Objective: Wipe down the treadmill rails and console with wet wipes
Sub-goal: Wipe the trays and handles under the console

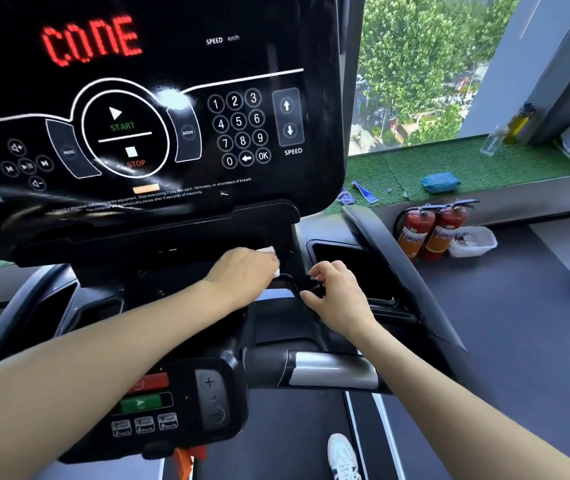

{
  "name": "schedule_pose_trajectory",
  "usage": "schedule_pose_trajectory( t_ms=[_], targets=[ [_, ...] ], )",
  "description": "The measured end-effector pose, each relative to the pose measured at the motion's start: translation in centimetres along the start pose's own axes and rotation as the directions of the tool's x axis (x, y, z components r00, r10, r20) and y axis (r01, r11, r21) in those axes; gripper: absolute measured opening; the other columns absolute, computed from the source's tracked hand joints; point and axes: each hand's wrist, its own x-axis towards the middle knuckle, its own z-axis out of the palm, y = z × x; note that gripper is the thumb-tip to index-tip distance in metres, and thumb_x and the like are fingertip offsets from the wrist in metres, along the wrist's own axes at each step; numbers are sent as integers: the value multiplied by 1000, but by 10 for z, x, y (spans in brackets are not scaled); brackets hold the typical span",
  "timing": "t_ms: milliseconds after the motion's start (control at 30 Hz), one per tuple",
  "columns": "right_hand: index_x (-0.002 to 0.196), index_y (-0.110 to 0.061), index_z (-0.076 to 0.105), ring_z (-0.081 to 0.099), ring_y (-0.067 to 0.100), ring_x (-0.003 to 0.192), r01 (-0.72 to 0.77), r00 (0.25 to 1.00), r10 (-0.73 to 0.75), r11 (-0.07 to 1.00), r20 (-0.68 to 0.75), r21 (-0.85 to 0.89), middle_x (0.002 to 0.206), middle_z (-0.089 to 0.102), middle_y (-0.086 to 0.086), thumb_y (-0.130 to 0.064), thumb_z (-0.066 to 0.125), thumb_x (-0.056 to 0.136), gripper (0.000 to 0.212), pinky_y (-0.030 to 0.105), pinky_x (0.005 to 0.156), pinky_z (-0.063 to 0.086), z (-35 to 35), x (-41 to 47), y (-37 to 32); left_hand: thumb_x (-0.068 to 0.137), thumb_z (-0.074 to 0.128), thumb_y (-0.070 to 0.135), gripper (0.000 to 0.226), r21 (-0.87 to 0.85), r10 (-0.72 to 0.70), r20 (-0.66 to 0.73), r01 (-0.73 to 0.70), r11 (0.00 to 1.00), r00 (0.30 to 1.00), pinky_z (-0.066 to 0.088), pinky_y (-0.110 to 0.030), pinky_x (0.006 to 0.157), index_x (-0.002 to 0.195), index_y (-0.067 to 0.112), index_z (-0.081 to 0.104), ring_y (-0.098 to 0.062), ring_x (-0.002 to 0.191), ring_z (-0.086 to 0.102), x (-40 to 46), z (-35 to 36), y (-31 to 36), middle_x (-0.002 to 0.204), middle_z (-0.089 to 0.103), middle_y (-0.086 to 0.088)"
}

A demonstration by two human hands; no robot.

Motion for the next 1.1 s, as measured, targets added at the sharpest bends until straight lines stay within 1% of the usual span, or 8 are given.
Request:
schedule_pose_trajectory(
  t_ms=[100,267,400,567,700,800,900,1100],
  targets=[
    [118,-17,53,46,21,113,-3,1000,3,1000,15,-16,118,49,3,-31,66,85,39,34,91,44,-1,1,-1,94,43,12,13,-53,65,-3,-65,996,998,16,-26,42,96,17,54,-21,76,54,17,-13,27,104,52,1],
    [115,-17,54,48,22,110,1,1000,0,1000,30,-32,115,50,2,-31,67,83,37,36,90,46,-3,2,-2,91,46,11,10,-167,20,-3,-21,986,1000,39,-34,54,93,21,49,-28,70,55,6,-3,6,102,58,1],
    [115,-17,55,47,23,110,10,1000,-8,997,29,-70,116,51,3,-31,66,84,37,36,92,44,-5,2,-4,98,40,22,24,-102,-32,31,35,994,999,49,-35,71,114,24,59,-25,91,65,-20,7,-27,109,66,3],
    [122,-17,51,42,24,112,63,998,-64,972,3,-225,120,47,3,-31,63,86,40,34,95,39,-8,-1,-13,96,40,15,14,-208,-3,-7,2,978,1000,34,-35,56,87,15,50,-25,65,50,2,-1,3,95,47,2],
    [128,-17,48,41,24,115,123,991,-131,953,-9,-275,124,46,3,-27,61,88,43,32,97,37,-7,0,-25,84,46,4,14,-351,-50,-5,45,935,999,31,-31,52,79,16,40,-24,61,49,-8,9,-7,79,36,3],
    [127,-17,49,41,24,114,147,988,-154,955,-7,-256,122,46,3,-25,59,89,41,33,96,38,-2,3,-37,86,43,10,13,-404,-111,85,136,905,990,30,-27,53,76,18,40,-15,61,45,-27,14,-30,76,45,3],
    [126,-18,49,42,23,112,178,983,-181,950,9,-256,121,47,2,-24,57,89,39,33,96,38,5,4,-47,91,41,13,14,-409,-176,107,205,889,979,34,-30,58,78,17,42,-20,67,50,-35,13,-33,81,55,-6],
    [125,-17,51,42,24,114,187,982,-187,942,26,-280,122,47,3,-21,57,87,38,32,97,38,12,6,-53,90,44,2,13,-524,-304,169,347,778,937,43,-30,65,93,13,49,-27,83,64,-22,4,-22,95,64,-5]
  ],
)
